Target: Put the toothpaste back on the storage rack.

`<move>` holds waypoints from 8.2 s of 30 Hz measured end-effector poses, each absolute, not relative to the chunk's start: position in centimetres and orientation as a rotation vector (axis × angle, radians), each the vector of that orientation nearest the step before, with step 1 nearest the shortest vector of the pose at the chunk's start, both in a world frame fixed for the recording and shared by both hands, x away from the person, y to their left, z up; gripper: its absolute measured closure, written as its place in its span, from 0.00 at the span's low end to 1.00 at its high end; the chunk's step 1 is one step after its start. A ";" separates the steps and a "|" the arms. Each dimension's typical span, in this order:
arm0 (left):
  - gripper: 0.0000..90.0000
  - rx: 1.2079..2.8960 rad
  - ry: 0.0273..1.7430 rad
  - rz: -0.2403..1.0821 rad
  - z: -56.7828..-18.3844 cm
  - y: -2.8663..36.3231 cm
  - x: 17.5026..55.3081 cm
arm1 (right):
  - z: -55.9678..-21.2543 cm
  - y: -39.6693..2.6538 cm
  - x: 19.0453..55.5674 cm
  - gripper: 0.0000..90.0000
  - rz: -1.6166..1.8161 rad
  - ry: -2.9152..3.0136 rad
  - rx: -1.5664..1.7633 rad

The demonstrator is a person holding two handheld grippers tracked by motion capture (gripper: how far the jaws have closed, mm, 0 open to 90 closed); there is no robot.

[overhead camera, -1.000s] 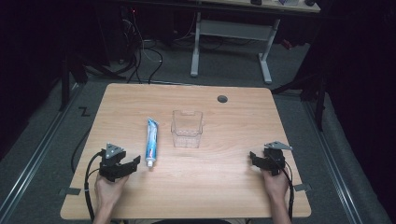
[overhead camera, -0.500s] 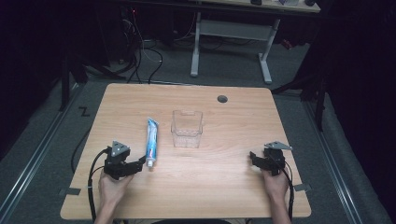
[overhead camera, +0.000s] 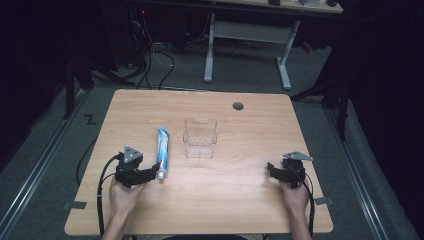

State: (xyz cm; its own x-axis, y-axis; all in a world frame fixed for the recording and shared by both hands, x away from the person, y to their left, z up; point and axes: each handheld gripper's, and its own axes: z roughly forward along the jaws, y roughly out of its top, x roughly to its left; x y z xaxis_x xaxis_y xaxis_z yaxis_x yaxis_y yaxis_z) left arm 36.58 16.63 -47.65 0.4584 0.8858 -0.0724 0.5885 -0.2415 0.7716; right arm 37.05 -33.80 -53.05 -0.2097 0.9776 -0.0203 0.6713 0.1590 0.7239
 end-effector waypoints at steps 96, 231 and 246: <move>0.46 2.134 1.565 0.532 -50.3 10.2 50.1 | -53.1 -33.8 37.0 0.35 0.816 1.949 1.558; 0.81 1.938 1.242 0.319 -40.0 13.2 44.8 | -53.1 -33.8 37.0 0.35 0.816 1.949 1.558; 0.81 1.916 1.174 0.281 -38.5 11.7 45.2 | -53.1 -33.8 37.0 0.35 0.816 1.949 1.558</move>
